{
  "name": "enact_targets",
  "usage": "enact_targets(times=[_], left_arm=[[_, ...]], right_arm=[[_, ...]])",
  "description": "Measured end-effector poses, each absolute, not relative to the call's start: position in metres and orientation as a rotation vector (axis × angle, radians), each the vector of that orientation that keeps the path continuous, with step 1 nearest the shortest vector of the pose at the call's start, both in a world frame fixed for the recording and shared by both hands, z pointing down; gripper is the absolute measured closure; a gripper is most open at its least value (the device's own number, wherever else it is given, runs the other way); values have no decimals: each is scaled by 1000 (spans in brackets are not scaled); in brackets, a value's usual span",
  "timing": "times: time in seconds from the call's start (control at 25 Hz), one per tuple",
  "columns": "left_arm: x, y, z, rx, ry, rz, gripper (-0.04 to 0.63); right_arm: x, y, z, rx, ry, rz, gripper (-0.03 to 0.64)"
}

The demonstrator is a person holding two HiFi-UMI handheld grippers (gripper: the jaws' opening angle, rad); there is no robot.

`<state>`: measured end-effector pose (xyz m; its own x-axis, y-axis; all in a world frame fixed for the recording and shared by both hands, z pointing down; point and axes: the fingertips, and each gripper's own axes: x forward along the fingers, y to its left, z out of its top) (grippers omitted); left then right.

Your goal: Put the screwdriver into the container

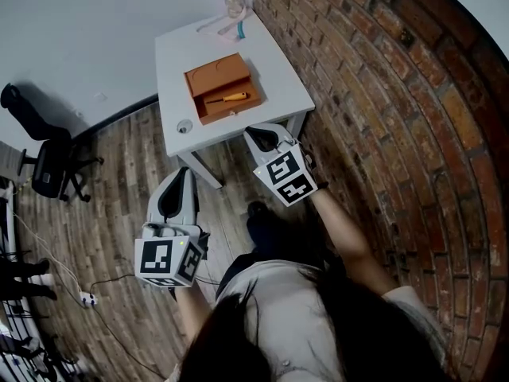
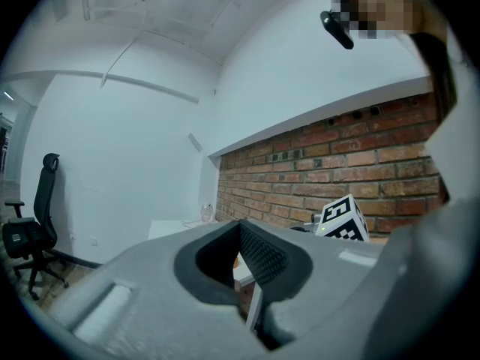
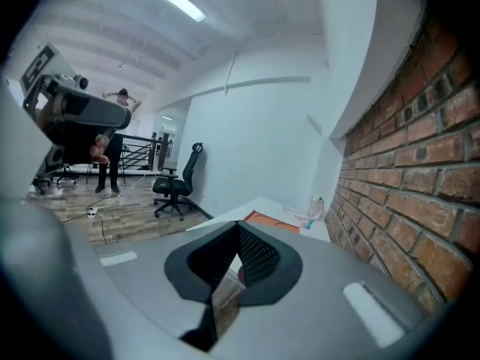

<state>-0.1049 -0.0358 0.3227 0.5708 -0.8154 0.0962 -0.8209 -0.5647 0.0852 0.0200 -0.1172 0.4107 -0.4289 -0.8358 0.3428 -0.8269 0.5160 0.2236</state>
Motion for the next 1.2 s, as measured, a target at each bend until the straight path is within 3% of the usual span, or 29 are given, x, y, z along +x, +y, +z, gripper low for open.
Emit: enact_targets(times=[1.2], left_arm=[[-126, 10, 327, 2642, -1441, -8, 595]], right_arm=[[21, -24, 359, 1616, -2498, 0, 611]])
